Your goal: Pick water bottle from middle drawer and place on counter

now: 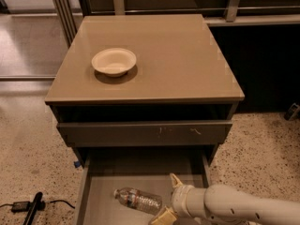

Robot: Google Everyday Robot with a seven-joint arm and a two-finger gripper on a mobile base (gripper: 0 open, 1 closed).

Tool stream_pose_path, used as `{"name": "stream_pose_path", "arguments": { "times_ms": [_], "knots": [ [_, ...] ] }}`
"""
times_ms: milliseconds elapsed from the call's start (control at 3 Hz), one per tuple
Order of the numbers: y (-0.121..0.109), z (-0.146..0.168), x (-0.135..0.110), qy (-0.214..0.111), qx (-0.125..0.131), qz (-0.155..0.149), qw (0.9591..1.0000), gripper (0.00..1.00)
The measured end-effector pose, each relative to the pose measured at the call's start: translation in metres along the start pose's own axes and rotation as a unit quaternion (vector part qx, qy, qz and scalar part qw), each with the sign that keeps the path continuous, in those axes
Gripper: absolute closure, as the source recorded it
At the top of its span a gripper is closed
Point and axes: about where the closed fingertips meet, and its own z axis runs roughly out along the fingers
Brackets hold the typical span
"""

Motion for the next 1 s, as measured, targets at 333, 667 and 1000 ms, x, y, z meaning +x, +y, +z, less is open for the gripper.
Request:
{"name": "stream_pose_path", "arguments": {
  "times_ms": [333,667,1000],
  "knots": [
    [0.004,0.029,0.009,-0.001,-0.008,0.012,0.9999,0.00],
    [0.001,0.053,0.021,-0.006,-0.002,0.028,0.9996,0.00],
    [0.000,0.075,0.029,-0.014,0.008,0.034,0.9993,0.00]
  ]
}}
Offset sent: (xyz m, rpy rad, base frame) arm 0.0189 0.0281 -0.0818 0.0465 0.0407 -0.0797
